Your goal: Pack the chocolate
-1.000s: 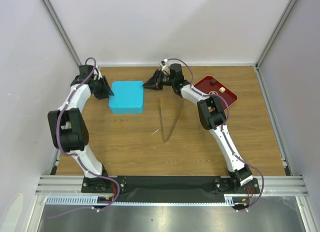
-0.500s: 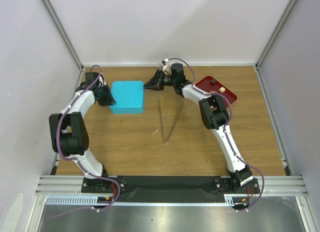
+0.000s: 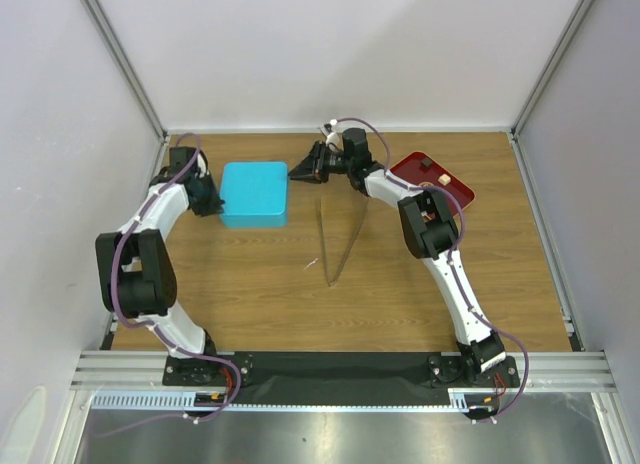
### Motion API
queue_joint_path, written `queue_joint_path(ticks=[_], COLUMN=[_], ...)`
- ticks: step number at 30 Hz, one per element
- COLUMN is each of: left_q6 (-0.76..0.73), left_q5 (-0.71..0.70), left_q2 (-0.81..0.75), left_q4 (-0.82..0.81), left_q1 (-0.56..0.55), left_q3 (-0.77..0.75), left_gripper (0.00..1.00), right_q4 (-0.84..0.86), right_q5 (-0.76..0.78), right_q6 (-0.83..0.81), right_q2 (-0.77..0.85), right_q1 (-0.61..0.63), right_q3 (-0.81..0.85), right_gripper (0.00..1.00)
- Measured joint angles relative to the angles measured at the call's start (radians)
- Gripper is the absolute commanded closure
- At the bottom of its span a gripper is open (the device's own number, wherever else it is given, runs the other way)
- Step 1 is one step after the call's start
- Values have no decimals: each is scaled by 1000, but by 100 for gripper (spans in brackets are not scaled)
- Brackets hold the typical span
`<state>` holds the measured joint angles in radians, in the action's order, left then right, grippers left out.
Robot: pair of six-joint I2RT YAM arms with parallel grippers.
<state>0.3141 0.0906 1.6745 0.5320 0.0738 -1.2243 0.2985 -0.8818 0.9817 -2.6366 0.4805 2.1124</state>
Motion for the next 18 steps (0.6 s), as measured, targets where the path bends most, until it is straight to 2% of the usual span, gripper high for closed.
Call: queue_joint_path(ticks=[2,9,15,18], left_q6=[1,0,-1,-4], left_q5=[-13,-76,-54,1], left_q2=[13,26,7,-24], left_q4=[6,70,101,74], left_q1=[-1,-21,-22,-24], left_q3=[16,-23,-129,-139], left_gripper=[99,99,88,72], right_q4=[0,-2,-6,-62], right_q5=[-1,-6,-6,-1], right_q6=[0,-15,-41,-87], right_q2=[2,27,60,86], right_q1=[0,0,0,0], right_q3=[-2,-4,-10,-22], right_gripper=[73,73,74,75])
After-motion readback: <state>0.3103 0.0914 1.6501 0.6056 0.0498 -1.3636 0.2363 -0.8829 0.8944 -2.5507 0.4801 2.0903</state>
